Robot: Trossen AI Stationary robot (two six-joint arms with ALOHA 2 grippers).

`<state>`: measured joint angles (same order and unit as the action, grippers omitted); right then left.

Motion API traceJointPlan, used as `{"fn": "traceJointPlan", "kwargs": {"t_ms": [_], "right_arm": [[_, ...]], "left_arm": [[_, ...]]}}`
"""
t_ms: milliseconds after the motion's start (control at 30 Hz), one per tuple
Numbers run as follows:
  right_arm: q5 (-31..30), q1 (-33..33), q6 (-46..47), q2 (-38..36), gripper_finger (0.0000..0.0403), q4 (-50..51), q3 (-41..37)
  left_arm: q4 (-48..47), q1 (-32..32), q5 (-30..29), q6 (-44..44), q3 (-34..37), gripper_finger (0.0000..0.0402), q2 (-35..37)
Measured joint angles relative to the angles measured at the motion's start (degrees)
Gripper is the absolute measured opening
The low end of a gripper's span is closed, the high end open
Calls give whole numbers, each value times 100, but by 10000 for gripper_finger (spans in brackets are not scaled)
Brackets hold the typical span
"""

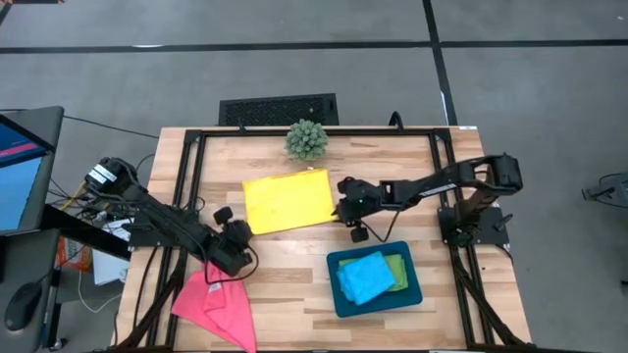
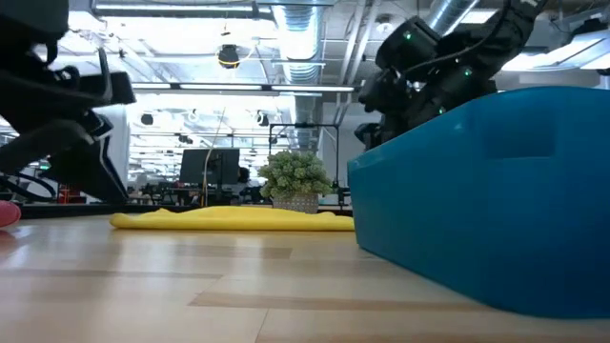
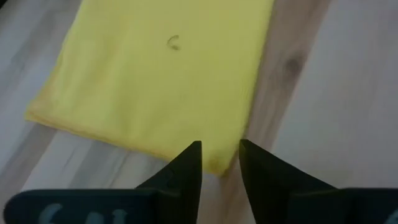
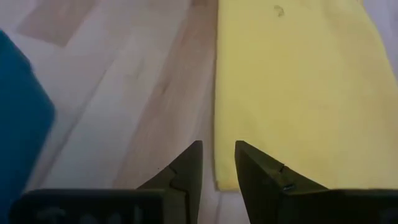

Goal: Fold microfiber towels
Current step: Fold the yellow microfiber towel

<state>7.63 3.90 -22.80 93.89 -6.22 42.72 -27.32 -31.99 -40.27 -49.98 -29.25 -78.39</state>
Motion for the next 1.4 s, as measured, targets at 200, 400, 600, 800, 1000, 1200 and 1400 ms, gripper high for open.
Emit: {"fn": "traceJointPlan", "kwargs": {"t_ms": [200, 400, 600, 800, 1000, 1200, 1400], "right_arm": [[189, 81, -25, 440, 118, -442, -3], [279, 92, -169, 979, 125, -763, 2], [517, 304, 71, 1285, 129, -909, 28], [611, 330, 173, 1241, 130, -910, 24], [542, 288, 179, 1167, 130, -900, 8], [509, 300, 144, 914, 130, -722, -16], [538, 392, 36, 671, 130, -712, -5]], "left_arm": [[779, 0, 89, 161, 378, 121, 0], [1423, 0, 71, 295, 673, 122, -52], [1529, -4, 37, 248, 876, 122, -50], [1600, -11, -31, 399, 878, 122, -221], [1786, -11, -245, 197, 861, 114, -707], [1817, -4, -199, 123, 856, 85, -749], [1830, -4, -156, 125, 859, 61, -748]]}}
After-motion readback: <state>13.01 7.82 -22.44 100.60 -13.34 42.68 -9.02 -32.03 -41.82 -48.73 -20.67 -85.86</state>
